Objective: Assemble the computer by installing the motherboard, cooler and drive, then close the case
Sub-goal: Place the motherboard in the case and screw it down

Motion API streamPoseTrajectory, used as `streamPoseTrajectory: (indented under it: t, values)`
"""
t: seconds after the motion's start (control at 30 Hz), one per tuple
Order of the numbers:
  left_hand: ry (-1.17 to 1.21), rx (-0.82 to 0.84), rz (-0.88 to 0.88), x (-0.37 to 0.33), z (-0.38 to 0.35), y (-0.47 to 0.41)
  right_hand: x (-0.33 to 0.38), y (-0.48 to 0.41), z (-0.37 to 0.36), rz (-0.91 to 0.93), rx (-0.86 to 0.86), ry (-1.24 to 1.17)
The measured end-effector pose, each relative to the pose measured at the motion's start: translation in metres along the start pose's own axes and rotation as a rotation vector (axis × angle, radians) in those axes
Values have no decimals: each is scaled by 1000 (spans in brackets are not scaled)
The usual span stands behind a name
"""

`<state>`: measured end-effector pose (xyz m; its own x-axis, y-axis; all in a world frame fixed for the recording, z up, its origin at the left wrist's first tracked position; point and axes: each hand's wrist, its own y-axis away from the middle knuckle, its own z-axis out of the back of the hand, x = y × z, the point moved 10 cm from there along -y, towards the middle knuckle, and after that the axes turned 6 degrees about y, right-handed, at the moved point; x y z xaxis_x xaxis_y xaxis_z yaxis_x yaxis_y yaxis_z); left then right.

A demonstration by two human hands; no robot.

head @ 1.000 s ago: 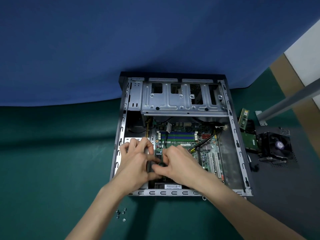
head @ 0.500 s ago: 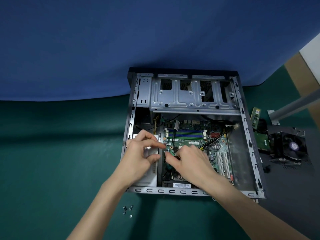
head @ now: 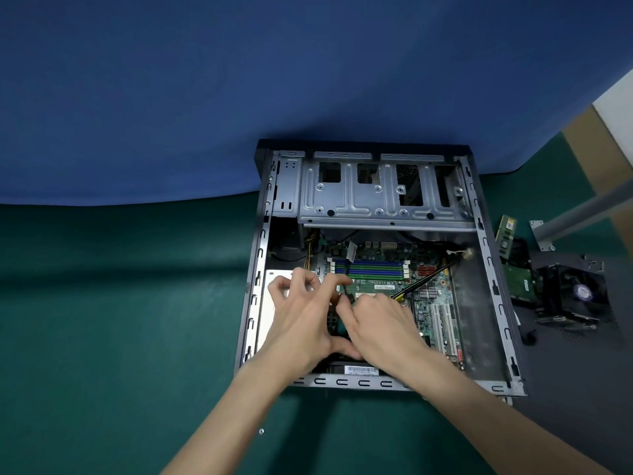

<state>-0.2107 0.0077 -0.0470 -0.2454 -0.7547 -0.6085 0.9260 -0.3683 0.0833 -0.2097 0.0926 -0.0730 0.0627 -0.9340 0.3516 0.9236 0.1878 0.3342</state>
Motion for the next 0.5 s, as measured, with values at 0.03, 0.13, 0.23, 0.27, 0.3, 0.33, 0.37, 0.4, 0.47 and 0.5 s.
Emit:
streamPoseTrajectory:
  t: [0.03,0.13,0.23,0.27,0.3,0.33,0.37,0.4,0.47,0.5]
  values:
    - [-21,2,-11,0,-2,0,2,0,-1,10,13,-4]
    - [9,-1,-12,9,-4,0,-3,-1,4,-26,49,-51]
    - [45,11,-6,17,-3,-2,-2,-1,12,17,64,-108]
    - [59,10,-24,16,-2,-2,2,-1,13,57,73,-107]
    - [67,4,-38,16,0,-3,6,-1,12,90,79,-100]
    - [67,-9,-40,16,2,-3,9,-1,11,109,80,-94]
    - [55,-29,-27,17,5,-1,10,-1,10,115,76,-90]
    - [39,-53,-14,18,8,0,9,-2,9,117,66,-84]
    - [-10,-75,-23,15,10,1,8,-3,6,114,57,-68]
    - [-33,-62,-34,14,8,1,7,-4,4,109,66,-58]
